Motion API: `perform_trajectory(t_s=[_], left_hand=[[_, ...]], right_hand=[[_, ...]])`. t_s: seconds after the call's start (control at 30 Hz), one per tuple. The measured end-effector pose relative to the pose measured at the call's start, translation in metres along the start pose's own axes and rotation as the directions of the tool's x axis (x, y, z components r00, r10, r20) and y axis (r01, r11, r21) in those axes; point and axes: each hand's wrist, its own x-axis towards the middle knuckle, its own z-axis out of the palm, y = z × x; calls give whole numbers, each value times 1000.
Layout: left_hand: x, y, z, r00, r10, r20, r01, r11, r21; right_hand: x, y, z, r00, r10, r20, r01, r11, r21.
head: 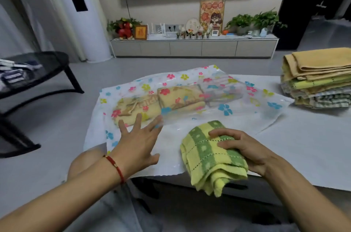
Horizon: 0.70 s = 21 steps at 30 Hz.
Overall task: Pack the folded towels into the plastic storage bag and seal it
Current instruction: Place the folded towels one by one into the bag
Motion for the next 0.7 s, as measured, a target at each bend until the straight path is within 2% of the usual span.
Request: perform_trajectory(t_s=[0.1, 0.2, 0.27, 0.5, 0.6, 0.67, 0.7], left_hand=[[-3, -14, -24, 997, 12, -82, -14, 1000, -28], [0, -28, -48, 999, -1, -49, -3, 997, -81], [4, -36, -63, 1000, 5, -23, -8, 992, -123], [19, -66, -115, 996, 65, 63, -49, 970, -238], [22, -75, -125, 997, 76, 17, -69, 962, -266], [23, -79, -128, 997, 79, -11, -79, 961, -264], [24, -80, -129, 997, 79, -19, -81, 961, -264]], right_hand=[[36, -1, 28, 996, -86, -6, 86, 990, 114], [79, -7, 58, 985, -168, -30, 170, 943, 285], [108, -12, 79, 983, -177, -37, 180, 927, 330], [216, -35, 173, 981, -180, -77, 192, 962, 193], [261, -39, 203, 941, -235, -243, 286, 936, 204], [275, -22, 210, 919, -250, -304, 287, 954, 85], [277, -10, 211, 930, -220, -293, 224, 974, -22]])
